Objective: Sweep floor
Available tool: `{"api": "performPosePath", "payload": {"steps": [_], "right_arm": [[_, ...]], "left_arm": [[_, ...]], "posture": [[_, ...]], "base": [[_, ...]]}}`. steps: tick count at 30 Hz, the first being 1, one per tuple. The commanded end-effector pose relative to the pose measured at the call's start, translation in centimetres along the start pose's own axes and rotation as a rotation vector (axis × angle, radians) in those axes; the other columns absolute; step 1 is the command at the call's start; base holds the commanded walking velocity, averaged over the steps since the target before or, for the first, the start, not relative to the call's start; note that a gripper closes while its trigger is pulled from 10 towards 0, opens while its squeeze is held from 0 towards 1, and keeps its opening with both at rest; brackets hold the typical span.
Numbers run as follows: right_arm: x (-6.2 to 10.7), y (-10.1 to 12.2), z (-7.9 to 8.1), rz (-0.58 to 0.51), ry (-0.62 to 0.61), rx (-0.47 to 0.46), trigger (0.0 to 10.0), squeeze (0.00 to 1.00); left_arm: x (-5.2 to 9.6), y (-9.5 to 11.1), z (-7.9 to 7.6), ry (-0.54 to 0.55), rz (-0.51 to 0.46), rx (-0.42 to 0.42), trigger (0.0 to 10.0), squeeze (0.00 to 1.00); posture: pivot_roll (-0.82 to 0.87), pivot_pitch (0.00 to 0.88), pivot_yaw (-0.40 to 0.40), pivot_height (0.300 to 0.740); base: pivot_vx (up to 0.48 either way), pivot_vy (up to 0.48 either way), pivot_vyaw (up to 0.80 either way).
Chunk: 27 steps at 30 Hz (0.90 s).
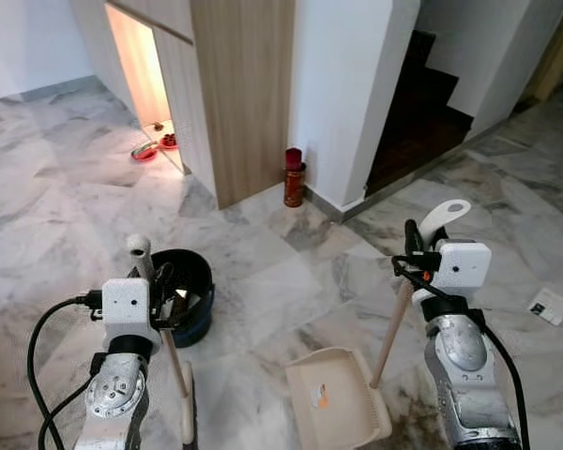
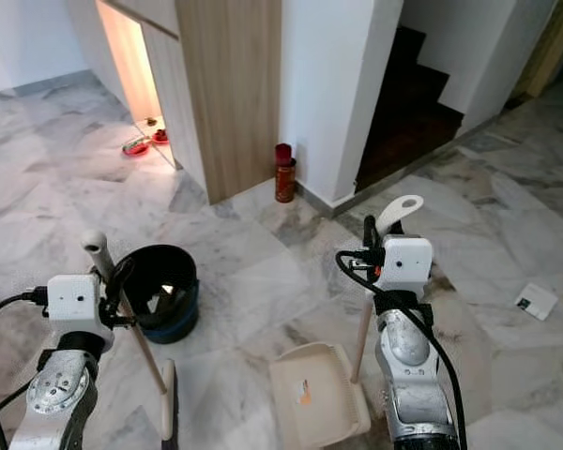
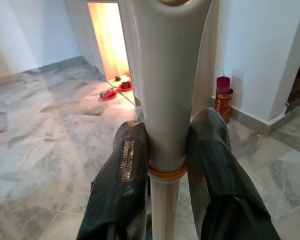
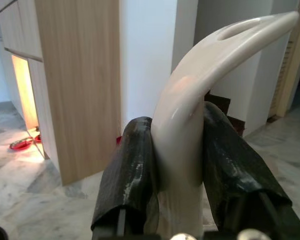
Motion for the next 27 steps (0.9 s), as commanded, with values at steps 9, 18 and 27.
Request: {"api": "performPosePath", "payload": {"steps": [9, 18, 27], "right_arm": [[-0.61, 1.34, 0.34, -0.041, 0.004, -0.003, 10.0, 0.0], [-0.73, 1.39, 0.49, -0.043, 0.005, -0.006, 10.0, 0.0], [-0.75, 1.4, 0.51, -0.043, 0.005, -0.007, 10.0, 0.0]], "left_arm": [[-0.42, 1.26, 0.73, 0.027, -0.056, -0.023, 10.0, 0.0], [-0.49, 1.27, 0.7, 0.024, -0.057, -0.032, 10.0, 0.0], [-0.5, 1.27, 0.72, 0.025, -0.057, -0.031, 10.0, 0.0]], "posture": [[-0.06, 0.0, -0.004, 0.74], [-0.06, 0.0, -0.002, 0.74], [-0.06, 0.0, -0.002, 0.74]], "base": [[0.0, -0.059, -0.8], [0.0, -0.196, -0.8], [0.0, 0.0, -0.8]]}}
Point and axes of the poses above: a point about 5 cm out from each wrist's last joint towards the gripper, its own x axis pointing back from the gripper into the wrist, its own y axis along the axis of the wrist's last joint, z = x × y, the point moved 5 cm from there along -x, pointing out of the wrist towards the gripper, and after that the axes turned 11 degrees about -x, right-handed, at the moved point
